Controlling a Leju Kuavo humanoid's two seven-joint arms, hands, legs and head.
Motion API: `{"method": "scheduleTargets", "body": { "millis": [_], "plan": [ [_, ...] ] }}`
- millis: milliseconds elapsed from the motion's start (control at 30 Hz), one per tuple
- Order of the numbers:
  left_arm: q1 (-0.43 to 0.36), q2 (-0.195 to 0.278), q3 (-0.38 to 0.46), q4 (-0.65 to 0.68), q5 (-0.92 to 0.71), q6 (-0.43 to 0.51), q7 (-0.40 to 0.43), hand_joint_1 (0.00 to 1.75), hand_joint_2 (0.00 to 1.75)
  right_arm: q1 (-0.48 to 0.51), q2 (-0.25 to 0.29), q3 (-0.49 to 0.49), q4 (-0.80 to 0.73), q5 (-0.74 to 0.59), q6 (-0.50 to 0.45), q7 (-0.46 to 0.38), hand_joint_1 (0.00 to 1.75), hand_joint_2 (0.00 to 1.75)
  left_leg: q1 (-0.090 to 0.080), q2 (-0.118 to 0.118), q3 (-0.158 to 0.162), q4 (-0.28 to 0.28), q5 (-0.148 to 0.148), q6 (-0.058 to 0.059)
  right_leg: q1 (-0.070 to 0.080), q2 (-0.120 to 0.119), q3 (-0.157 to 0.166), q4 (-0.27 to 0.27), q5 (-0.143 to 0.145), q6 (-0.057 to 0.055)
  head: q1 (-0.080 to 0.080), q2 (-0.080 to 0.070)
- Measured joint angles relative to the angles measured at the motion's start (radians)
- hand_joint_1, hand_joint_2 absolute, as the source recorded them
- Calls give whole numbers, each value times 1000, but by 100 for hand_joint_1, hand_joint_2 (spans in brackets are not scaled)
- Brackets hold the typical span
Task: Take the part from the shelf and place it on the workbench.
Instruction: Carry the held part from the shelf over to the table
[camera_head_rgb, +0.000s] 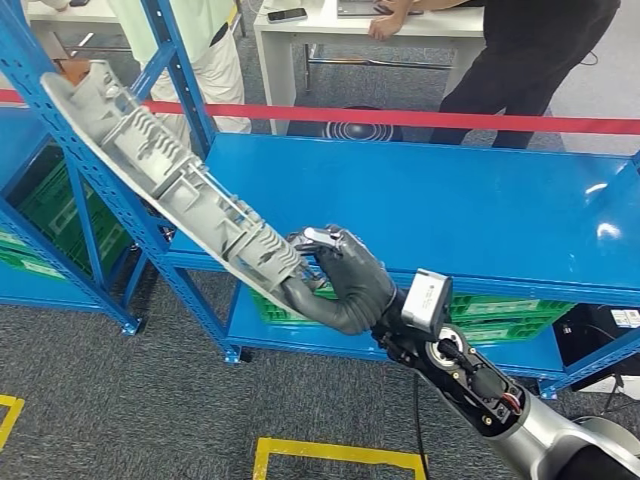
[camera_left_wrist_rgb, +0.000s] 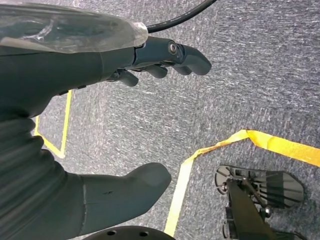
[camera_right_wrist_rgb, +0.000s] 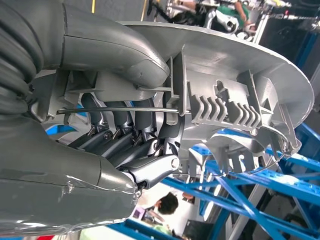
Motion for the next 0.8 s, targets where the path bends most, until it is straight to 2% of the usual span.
{"method": "scheduleTargets", "body": {
  "millis": [800],
  "plan": [
    [-10, -3, 0, 0, 6, 0, 1, 0, 175, 12, 76, 99, 64, 12, 101, -11, 175, 175, 0, 0, 0, 0, 0, 0, 0, 0, 0, 0, 0, 0, 0, 0]
  ]
}}
